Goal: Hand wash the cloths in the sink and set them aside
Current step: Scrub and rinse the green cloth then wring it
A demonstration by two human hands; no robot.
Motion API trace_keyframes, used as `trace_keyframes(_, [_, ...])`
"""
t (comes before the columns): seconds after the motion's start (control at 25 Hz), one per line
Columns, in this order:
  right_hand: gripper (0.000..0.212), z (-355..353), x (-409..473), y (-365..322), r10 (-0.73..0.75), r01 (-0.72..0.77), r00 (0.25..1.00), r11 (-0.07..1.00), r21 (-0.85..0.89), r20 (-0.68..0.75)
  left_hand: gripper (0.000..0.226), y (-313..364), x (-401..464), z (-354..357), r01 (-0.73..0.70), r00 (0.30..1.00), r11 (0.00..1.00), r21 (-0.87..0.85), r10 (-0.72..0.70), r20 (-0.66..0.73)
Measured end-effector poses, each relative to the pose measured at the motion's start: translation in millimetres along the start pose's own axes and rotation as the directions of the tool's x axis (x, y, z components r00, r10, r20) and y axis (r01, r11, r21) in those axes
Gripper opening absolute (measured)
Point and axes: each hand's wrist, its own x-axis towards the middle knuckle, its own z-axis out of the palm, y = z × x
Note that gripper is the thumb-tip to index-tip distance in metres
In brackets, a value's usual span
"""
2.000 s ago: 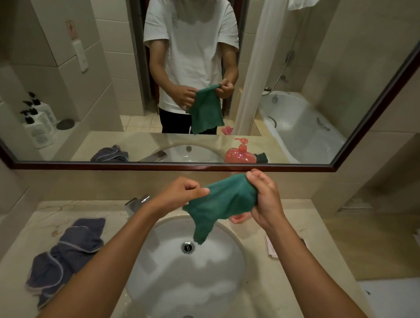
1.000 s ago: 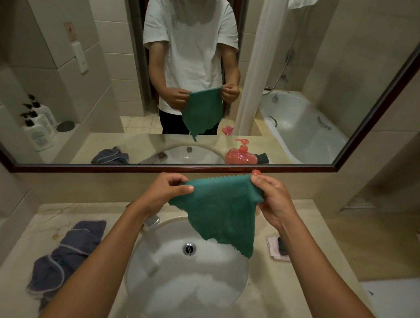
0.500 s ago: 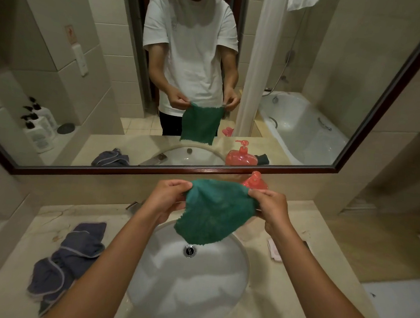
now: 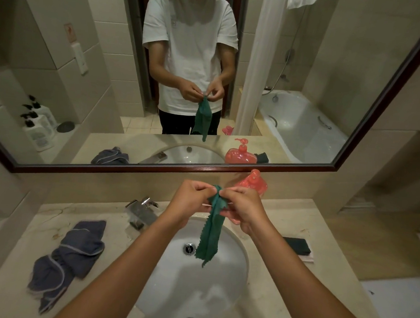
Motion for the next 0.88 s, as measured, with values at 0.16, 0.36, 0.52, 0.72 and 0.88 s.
trace_keyframes(0.16, [0.019, 0.5, -3.0, -1.1, 0.051, -0.052, 0.999, 0.996, 0.069, 0.016, 0.017, -1.5, -1.9, -2.2, -0.043, 0.999, 0.998, 0.040, 0.042, 0.035])
trace_keyframes(0.36, [0.040, -4.5, -1.1, -3.5, 0.131, -0.138, 0.987, 0.987, 0.082, 0.095, 0.015, -3.6, 2.4, -3.2, -0.093, 0.996, 0.962, 0.256, 0.093, 0.013])
trace_keyframes(0.52, [0.020, -17.0, 5.1, -2.7, -0.134, 0.135, 0.991, 0.984, -0.115, 0.014, 0.014, 8.4, 0.0, -14.5, -0.106, 0.980, 0.993, 0.041, 0.098, 0.172])
trace_keyframes(0.72, [0.040, -21.0, 10.3, -1.6, -0.149, 0.164, 0.931, 0.986, -0.018, 0.333, 0.018, 28.5, -2.5, -18.5, -0.100, 0.944, 0.992, -0.079, 0.120, 0.308])
trace_keyframes(0.88, [0.037, -24.1, 7.1, -2.7, -0.068, -0.049, 0.892, 0.968, 0.245, 0.448, 0.011, 30.1, -0.3, -24.5, -0.138, 0.960, 0.982, -0.130, 0.165, 0.225])
